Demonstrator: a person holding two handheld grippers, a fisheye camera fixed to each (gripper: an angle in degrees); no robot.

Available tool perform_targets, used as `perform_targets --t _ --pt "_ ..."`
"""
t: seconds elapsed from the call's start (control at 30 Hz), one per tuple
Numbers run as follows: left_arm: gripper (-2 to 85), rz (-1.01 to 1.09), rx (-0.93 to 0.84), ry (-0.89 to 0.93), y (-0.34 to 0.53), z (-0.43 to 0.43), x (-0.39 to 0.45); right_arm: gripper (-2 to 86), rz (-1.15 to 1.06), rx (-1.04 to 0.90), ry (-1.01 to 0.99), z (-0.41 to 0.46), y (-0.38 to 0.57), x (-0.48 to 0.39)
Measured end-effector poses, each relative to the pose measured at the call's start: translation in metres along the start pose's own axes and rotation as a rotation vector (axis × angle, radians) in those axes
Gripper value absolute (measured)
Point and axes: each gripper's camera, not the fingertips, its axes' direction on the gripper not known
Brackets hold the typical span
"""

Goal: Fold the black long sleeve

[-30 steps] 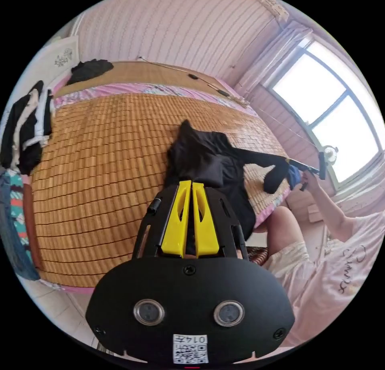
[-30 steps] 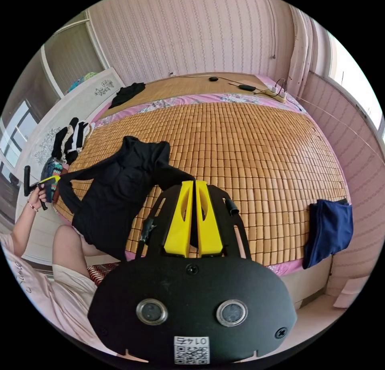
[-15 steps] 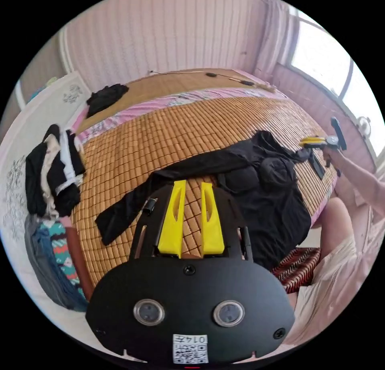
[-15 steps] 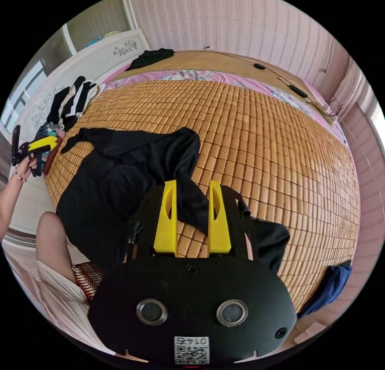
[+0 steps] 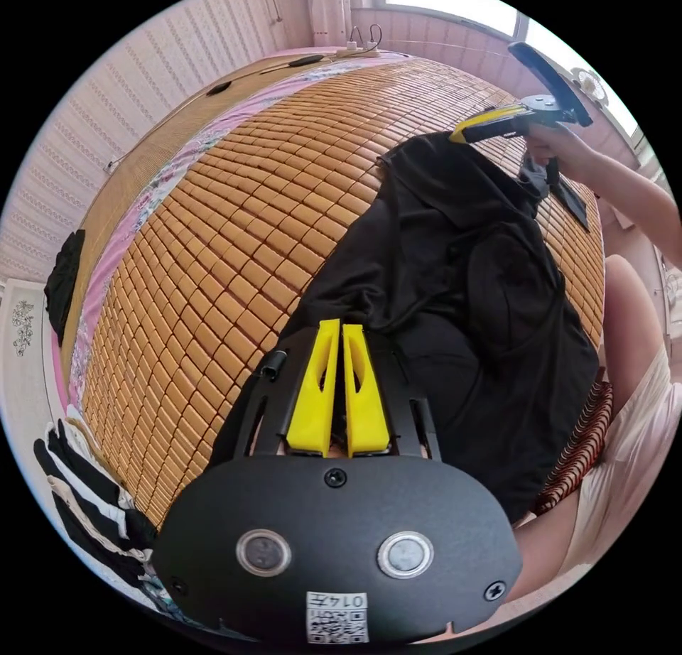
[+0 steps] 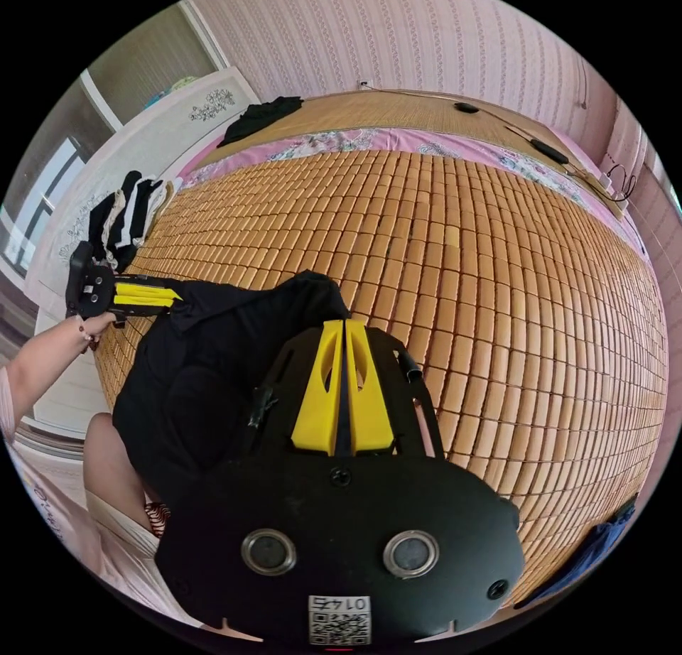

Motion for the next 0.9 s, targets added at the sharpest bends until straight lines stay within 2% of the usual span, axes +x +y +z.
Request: perform_targets --t 0.17,0.23,0.37,0.43,0.57,0.7,0.77,0.83,0.9 --pt "-0.9 -0.131 0.105 0.005 -0.007 -0.019 -0.044 -0.2 0.011 0.030 0.008 -0.014 -0.025 0.026" --pt "-0.9 -0.211 0.140 -0.061 -0.013 -0.029 -0.072 -0.2 0.004 0.023 0.031 -0.015 -0.042 0.032" --pt "-0.4 -0.348 0.136 -0.102 -0.018 -0.024 -0.104 0.4 0.013 0.006 0.063 -0.006 -0.084 0.042" --pt "1.7 -0.517 0.150 -0.062 -0.014 -0.015 -0.126 1.1 0.034 -0.034 0.050 0.003 -0.095 0.040" --pt "9.7 -0.707 0.174 0.028 0.007 -0.015 -0.152 4.3 0.044 0.019 0.108 -0.004 -0.083 0.022" --pt "10.5 -0.590 0.240 0.016 0.044 -0.044 -0.125 7.1 -0.034 0.052 0.065 -0.029 -0.022 -0.006" --pt "10.3 -0.501 0.218 0.021 0.068 -0.049 -0.090 8.0 -0.064 0.020 0.047 -0.039 0.047 -0.028" --pt "9.4 -0.418 0.146 0.104 0.108 -0.045 -0.038 9.6 -0.063 -0.041 0.072 -0.039 0.101 -0.043" --pt "8.5 -0.428 0.136 0.161 0.143 -0.041 0.002 12.5 -0.056 -0.108 0.072 -0.040 0.148 -0.056"
